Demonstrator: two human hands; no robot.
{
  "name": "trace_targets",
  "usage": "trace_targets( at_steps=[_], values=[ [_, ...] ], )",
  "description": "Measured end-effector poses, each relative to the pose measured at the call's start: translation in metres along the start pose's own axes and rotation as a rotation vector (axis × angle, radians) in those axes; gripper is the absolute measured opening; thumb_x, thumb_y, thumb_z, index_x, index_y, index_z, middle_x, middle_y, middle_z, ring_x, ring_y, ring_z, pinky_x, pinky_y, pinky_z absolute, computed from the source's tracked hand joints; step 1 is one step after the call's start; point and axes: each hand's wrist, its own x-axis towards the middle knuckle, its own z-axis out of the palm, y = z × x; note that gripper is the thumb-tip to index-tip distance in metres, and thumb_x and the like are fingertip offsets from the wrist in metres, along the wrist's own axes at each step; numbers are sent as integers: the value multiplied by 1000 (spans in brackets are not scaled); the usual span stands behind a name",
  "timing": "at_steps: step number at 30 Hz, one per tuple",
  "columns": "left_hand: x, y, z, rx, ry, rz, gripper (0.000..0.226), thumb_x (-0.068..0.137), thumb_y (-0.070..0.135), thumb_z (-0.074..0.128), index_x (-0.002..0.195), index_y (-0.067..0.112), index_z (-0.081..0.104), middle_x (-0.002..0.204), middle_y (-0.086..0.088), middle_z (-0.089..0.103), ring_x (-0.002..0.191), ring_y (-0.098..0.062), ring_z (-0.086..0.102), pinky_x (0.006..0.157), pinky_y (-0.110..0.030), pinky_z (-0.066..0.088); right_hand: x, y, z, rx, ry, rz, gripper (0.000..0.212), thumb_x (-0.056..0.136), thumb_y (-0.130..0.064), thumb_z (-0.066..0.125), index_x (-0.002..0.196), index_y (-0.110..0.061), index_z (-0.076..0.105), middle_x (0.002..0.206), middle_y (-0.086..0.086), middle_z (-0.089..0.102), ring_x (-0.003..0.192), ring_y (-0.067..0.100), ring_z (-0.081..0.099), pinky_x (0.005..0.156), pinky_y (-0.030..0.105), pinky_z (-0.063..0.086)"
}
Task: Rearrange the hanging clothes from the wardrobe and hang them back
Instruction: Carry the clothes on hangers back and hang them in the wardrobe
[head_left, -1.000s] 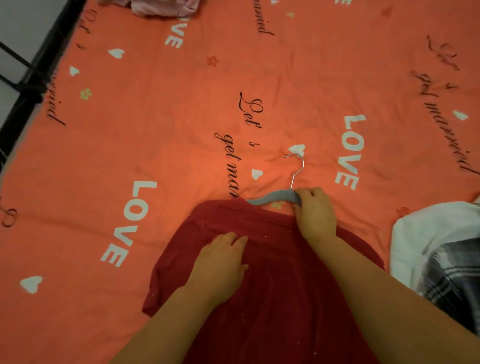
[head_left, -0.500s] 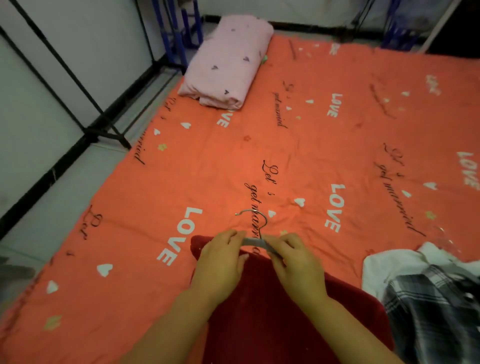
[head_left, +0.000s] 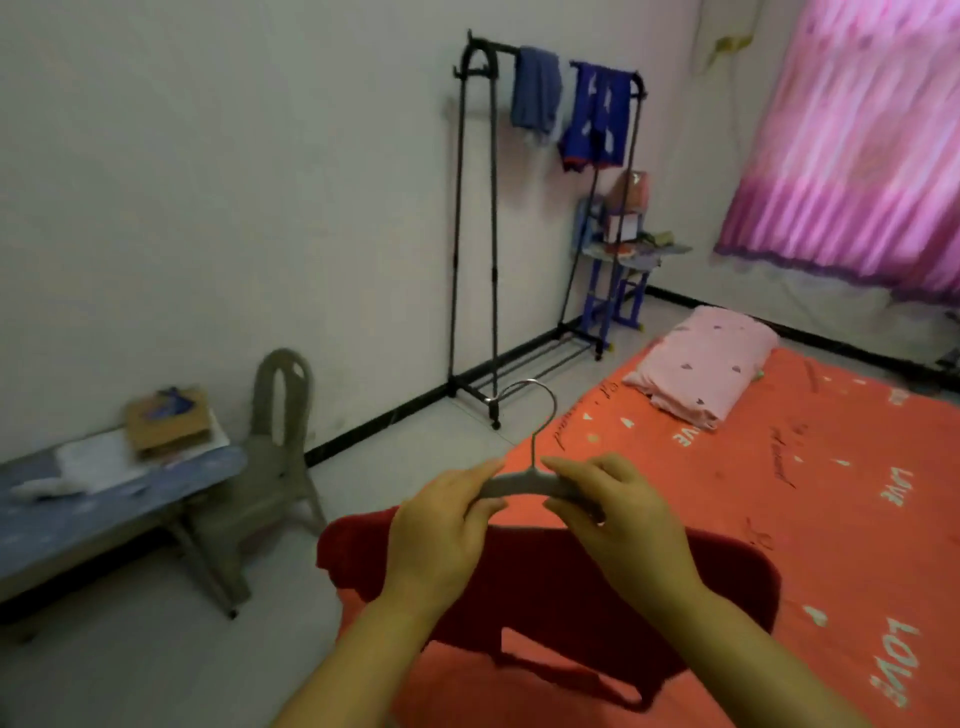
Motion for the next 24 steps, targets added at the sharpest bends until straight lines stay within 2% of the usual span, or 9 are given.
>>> trace_targets(
  at_steps=[2,5,9,12,15,17,20,24],
  values=[
    [-12,-13,-75,32,138,-19,32,79,21,64,111,18,68,95,-1,70,87,-11,60,77,-30,48,14,-61,18,-10,-22,-116,42,72,-16,80,112,-20,68,84,-3,60,63,12,55,51,26,44],
    [-34,-39,-181,114,300,-51,31,80,17,69,111,18,69,88,0,70,79,-17,64,72,-36,53,32,-148,52,-4,-32,-268,46,73,-15,79,117,-21,65,83,-2,62,61,11,52,46,23,41],
    [-68,-71,-304,308,503,-97,33,77,12,73,109,19,70,89,2,71,76,-9,61,68,-24,49,52,-258,104,100,-76,-421,48,76,-14,76,122,-24,62,81,-3,60,61,11,53,48,21,40],
    [-93,-94,-384,467,633,-152,31,75,11,72,105,17,71,82,1,70,69,-16,64,64,-29,52,68,-342,143,193,-114,-544,48,82,-19,70,127,-28,57,84,-5,61,63,8,49,50,18,40],
    [-119,-117,-458,623,750,-233,30,75,17,71,105,20,71,80,4,69,67,-15,62,63,-25,47,82,-423,187,326,-166,-692,47,87,-23,64,132,-31,51,89,-6,61,68,11,54,54,28,49],
    [-138,-131,-502,707,824,-287,30,75,21,69,105,21,71,81,4,69,71,-12,61,65,-24,46,88,-474,218,400,-190,-786,48,88,-26,62,134,-35,48,86,-12,53,67,10,52,54,29,46],
    [-166,-148,-562,852,896,-381,32,75,28,64,105,22,71,85,3,70,75,-14,63,69,-26,48,91,-550,257,536,-177,-924,52,82,-22,71,129,-32,53,78,-11,52,60,13,53,46,28,41],
    [-200,-160,-628,1033,964,-520,31,77,22,71,109,19,70,89,1,71,73,-20,66,68,-29,48,90,-641,296,710,-170,-1090,58,69,-17,82,121,-27,60,71,-10,56,50,11,55,36,22,38]
  ],
)
